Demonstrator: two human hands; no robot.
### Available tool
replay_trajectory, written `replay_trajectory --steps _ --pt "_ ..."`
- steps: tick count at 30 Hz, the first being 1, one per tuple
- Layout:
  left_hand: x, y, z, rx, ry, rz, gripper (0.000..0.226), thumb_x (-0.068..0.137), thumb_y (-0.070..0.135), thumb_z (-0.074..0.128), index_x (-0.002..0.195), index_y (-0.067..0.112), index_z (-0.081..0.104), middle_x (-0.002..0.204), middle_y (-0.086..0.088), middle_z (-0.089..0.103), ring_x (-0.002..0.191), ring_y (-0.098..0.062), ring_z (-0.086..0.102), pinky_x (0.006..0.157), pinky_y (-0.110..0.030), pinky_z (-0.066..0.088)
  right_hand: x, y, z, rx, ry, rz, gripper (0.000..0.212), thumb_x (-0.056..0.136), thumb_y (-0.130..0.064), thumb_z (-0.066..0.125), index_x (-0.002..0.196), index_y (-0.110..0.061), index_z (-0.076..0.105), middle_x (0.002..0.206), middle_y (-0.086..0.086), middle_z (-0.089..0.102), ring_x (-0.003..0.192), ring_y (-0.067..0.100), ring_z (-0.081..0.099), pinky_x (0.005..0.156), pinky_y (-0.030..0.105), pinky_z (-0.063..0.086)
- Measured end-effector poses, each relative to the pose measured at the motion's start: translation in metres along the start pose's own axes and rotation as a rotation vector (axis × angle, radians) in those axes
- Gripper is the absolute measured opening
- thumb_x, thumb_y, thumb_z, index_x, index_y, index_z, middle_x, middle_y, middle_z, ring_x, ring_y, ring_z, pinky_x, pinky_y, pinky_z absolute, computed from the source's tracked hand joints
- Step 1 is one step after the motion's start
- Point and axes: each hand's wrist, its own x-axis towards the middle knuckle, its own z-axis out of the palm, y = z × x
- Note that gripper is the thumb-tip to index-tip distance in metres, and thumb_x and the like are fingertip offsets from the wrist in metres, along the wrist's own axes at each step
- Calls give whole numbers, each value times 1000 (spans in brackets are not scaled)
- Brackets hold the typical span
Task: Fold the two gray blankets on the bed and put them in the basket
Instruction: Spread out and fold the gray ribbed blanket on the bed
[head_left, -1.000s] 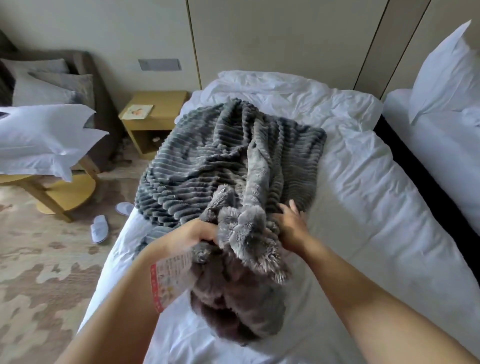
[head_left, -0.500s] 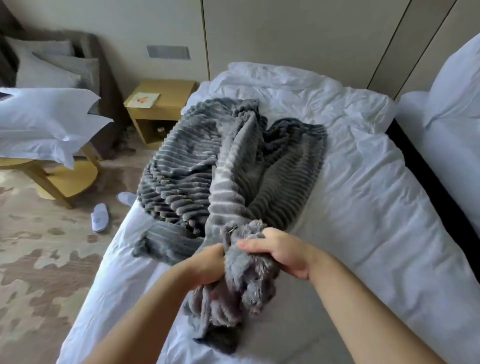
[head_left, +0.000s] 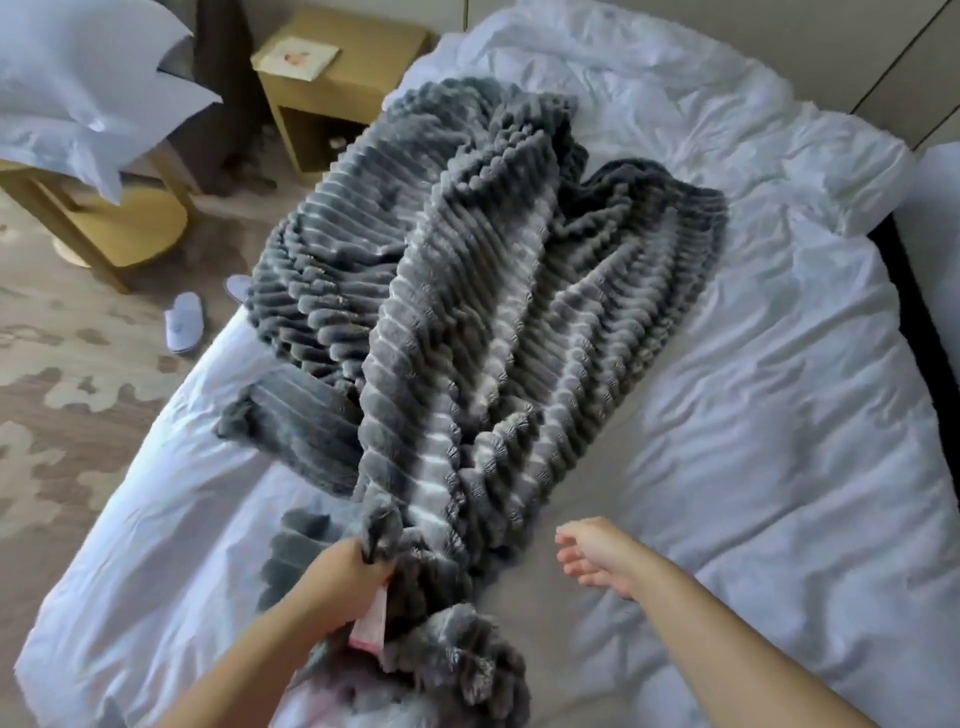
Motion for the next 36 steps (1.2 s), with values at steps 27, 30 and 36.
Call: replay_trajectory --steps 27,30,36 --pt "-31 207 -54 -1096 -371 451 33 77 38 71 99 14 74 98 -12 73 88 -21 71 67 -29 56 -145 -74 -46 -31 -135 -851 84 76 -37 78 145 -35 29 127 -23 55 117 -7 52 96 14 43" --pt "-32 202 -58 -1041 -510 634 51 74 42 76 116 14 66 115 -9 68 105 -22 65 83 -30 53 -141 -46 -21 -23 130 -828 45 80 -27 75 123 -29 60 113 -13 69 107 1 62 98 29 48" --pt "34 100 -44 -843 -172 116 37 86 34 67 120 23 59 120 -3 61 97 -14 60 80 -29 46 -133 -22 -26 454 378 -594 26 76 -41 76 89 -19 71 82 -6 76 80 10 70 63 17 49"
